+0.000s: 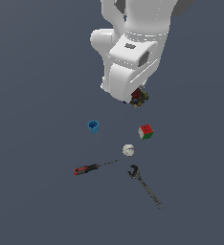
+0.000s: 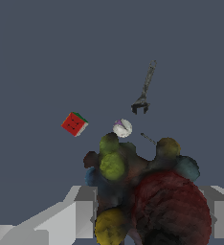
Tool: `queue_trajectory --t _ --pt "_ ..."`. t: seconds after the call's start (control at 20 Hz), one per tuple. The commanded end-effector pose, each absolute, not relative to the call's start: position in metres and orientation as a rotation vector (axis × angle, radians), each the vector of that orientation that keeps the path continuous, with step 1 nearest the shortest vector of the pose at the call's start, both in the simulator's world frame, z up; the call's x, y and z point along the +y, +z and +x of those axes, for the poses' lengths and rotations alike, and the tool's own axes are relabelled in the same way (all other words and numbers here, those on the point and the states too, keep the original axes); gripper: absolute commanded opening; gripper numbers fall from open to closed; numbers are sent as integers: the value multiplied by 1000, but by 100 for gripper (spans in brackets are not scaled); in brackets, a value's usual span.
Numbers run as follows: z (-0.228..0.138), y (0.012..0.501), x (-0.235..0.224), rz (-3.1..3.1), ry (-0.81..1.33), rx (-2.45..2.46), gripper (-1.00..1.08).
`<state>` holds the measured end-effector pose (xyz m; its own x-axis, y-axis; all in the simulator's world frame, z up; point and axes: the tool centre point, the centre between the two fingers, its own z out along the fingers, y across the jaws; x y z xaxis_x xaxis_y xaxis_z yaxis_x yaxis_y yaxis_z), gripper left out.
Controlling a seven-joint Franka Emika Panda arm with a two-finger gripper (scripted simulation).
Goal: Pick up a designated object from a clutter of objects.
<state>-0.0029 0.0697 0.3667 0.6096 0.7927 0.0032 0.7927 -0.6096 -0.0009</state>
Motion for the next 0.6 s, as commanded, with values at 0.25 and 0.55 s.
queue_trajectory --t 0.25,0.55 --pt "-1 412 48 -2818 -1 -1387 -100" --pt "1 426 41 -2819 0 -1387 -100"
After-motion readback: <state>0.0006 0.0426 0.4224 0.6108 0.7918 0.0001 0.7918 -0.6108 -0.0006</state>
